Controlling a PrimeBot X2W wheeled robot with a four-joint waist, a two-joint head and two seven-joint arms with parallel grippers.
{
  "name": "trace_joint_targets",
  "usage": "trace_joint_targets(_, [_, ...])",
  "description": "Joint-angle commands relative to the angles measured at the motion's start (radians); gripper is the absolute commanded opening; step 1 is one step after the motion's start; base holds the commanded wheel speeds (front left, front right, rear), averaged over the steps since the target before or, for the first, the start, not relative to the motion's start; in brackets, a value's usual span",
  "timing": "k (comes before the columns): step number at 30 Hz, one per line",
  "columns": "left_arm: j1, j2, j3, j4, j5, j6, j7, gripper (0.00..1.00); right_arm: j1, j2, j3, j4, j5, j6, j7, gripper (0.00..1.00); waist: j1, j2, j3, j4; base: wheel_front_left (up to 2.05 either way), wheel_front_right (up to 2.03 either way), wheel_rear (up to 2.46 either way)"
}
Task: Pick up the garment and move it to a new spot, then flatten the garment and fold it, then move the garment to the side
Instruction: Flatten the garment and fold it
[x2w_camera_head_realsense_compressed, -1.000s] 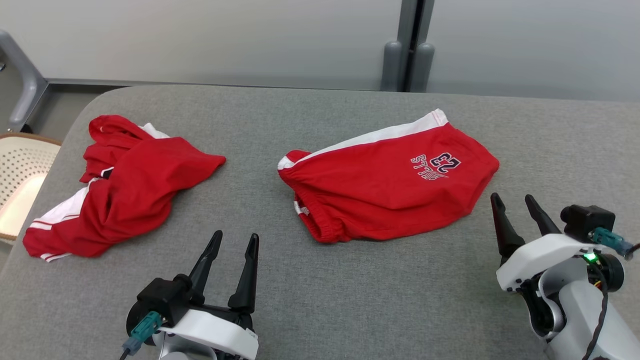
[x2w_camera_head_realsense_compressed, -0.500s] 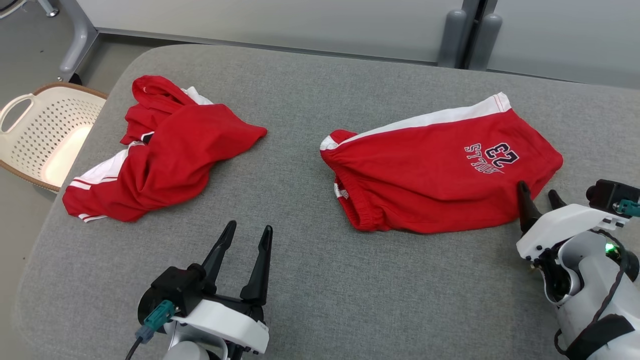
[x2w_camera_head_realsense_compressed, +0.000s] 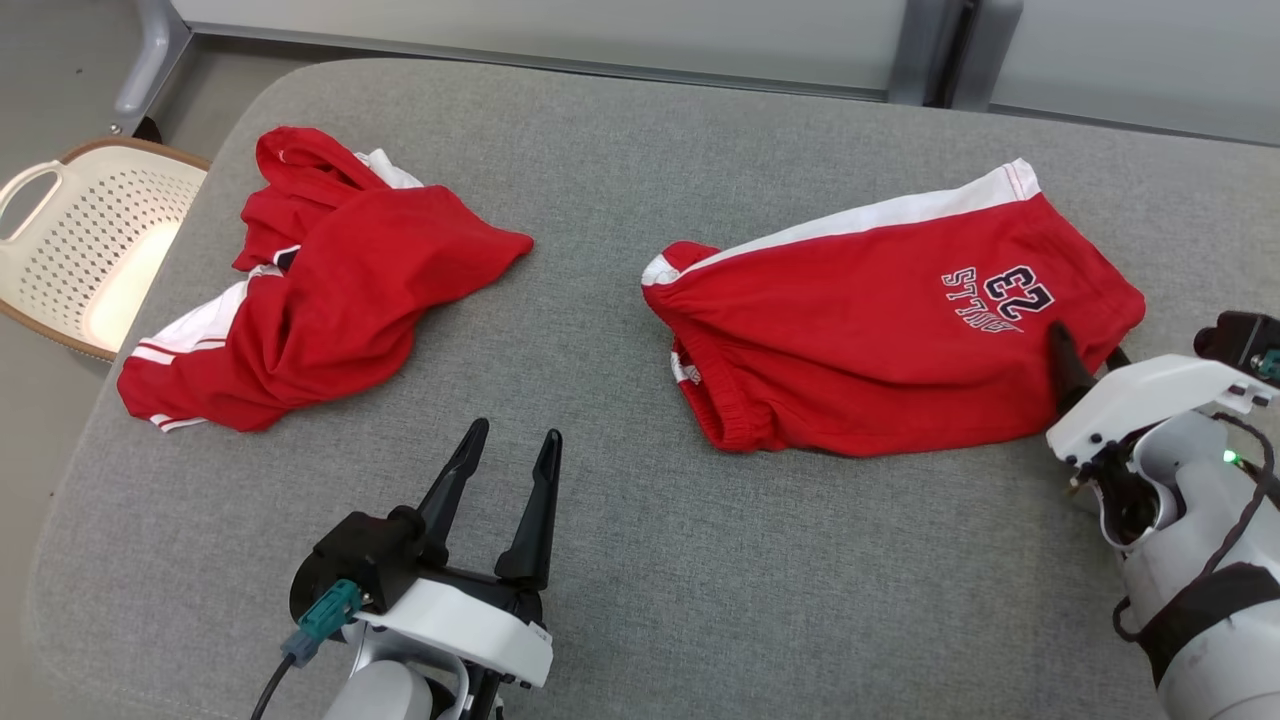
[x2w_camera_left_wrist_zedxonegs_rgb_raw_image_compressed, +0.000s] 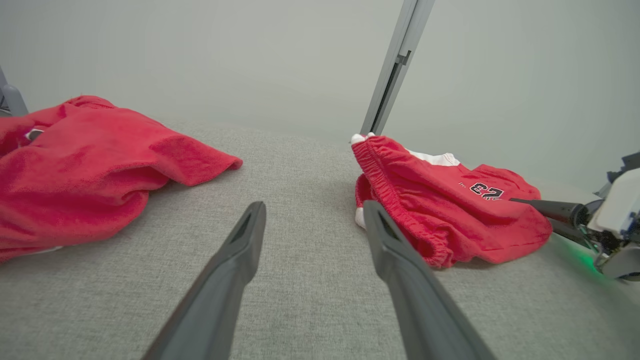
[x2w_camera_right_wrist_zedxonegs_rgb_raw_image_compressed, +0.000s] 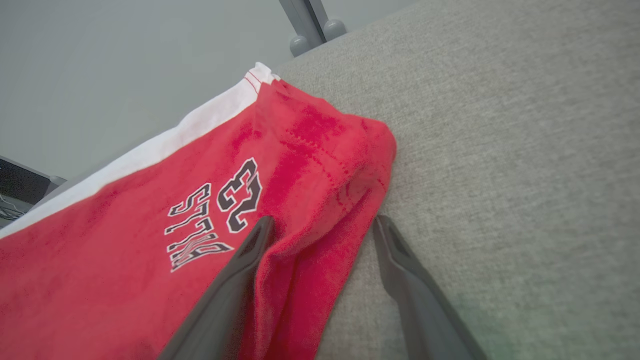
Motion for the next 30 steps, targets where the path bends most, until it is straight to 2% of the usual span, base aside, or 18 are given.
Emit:
trace_joint_targets(1, [-0.018, 0.003, -0.002, -0.002, -0.009, 0.002, 0.0, 1.0, 0.001, -0.001, -0.004, 0.025, 0.006, 0.0, 0.017, 1.0, 0.0, 0.0, 0.008, 0.004, 0.0, 0.0, 0.0])
trace_joint_targets(14, [-0.053, 0.003, -0.022, 0.003, -0.019, 0.0, 0.0, 1.0, -0.104, -0.018, 0.015, 0.103, 0.006, 0.0, 0.086, 1.0, 0.0, 0.0, 0.06, 0.035, 0.0, 0.0, 0.0])
trace_joint_targets(15, [-0.056, 0.003, -0.023, 0.005, -0.021, 0.001, 0.0, 1.0, -0.11, -0.015, 0.024, 0.107, 0.01, 0.0, 0.088, 0.0, 0.0, 0.0, 0.062, 0.037, 0.0, 0.0, 0.0])
trace_joint_targets(22, [-0.044, 0.003, -0.018, 0.024, -0.018, 0.006, 0.0, 1.0, -0.091, -0.024, 0.039, 0.073, 0.041, 0.0, 0.018, 0.0, 0.0, 0.0, 0.031, 0.029, 0.0, 0.0, 0.0])
trace_joint_targets(30, [-0.016, 0.004, -0.005, 0.034, -0.039, 0.014, 0.0, 1.0, -0.018, -0.044, 0.049, 0.008, 0.119, 0.0, -0.101, 0.0, 0.0, 0.0, -0.035, -0.013, 0.0, 0.0, 0.0])
